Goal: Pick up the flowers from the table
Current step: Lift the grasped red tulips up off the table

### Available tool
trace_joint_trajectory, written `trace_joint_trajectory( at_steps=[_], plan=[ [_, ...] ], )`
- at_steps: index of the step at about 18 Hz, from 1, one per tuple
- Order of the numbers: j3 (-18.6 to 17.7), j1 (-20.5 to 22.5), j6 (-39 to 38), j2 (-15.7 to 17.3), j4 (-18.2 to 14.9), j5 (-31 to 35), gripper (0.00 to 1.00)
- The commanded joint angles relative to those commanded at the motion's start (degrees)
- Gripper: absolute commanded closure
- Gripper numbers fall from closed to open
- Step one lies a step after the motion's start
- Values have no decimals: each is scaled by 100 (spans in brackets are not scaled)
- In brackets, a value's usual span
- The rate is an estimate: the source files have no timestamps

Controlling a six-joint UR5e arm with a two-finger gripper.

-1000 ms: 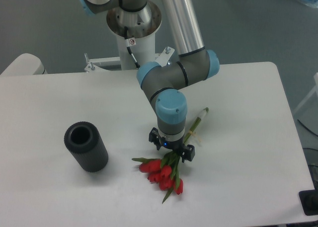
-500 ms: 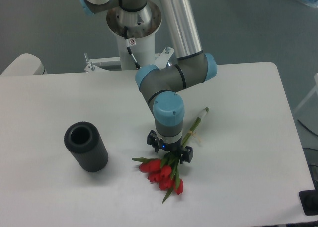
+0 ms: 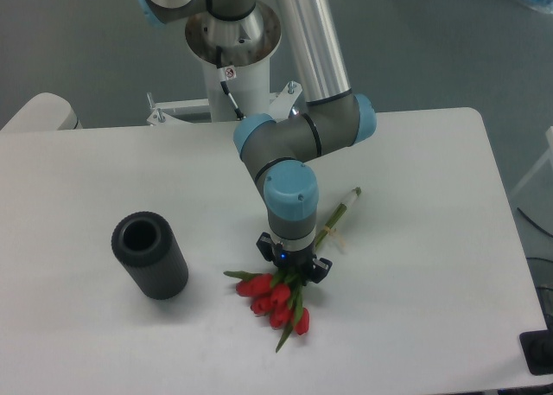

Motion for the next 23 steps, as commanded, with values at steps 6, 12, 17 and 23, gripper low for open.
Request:
trace_joint_trajectory(
  at_steps=[6, 12, 17, 23],
  plan=[
    [97, 9, 44, 9, 0, -9, 72],
    [220, 17, 106, 44, -9, -26, 77],
    [273, 61, 412, 263, -70, -79, 83],
    [535, 79, 536, 614, -149, -297, 83]
  ],
)
